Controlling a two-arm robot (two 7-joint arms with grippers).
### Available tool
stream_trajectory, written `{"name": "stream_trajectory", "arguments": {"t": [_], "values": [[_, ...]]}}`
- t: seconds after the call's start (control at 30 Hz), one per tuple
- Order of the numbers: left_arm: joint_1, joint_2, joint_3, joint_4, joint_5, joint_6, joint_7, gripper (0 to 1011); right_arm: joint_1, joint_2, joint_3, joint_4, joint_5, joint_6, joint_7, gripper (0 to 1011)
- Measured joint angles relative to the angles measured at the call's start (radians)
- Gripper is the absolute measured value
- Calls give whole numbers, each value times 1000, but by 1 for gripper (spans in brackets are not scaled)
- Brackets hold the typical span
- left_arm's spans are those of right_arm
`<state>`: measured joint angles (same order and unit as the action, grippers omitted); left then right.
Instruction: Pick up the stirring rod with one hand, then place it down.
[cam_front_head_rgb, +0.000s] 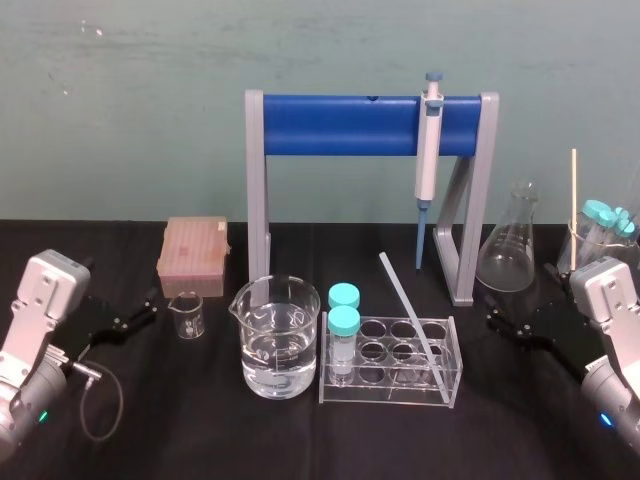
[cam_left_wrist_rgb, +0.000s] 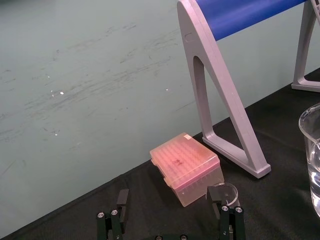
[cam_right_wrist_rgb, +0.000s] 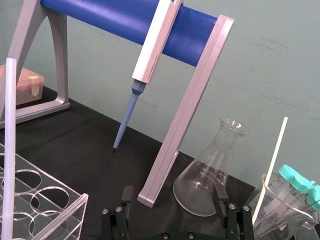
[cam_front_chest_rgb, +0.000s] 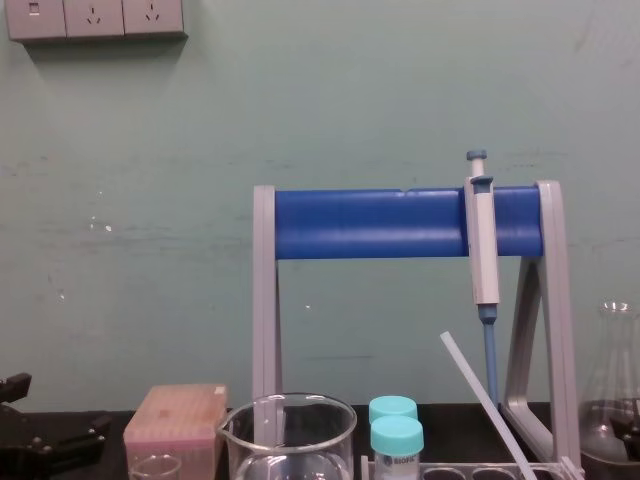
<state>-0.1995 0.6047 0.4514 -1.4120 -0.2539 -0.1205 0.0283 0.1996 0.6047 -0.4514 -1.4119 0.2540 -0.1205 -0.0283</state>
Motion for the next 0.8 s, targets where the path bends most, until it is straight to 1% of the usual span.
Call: {"name": "stream_trajectory", "arguments": {"t": [0.8], "values": [[0,0,0,0,0,0,0,1000,0,0,0,0,0,0,0,1003]]}}
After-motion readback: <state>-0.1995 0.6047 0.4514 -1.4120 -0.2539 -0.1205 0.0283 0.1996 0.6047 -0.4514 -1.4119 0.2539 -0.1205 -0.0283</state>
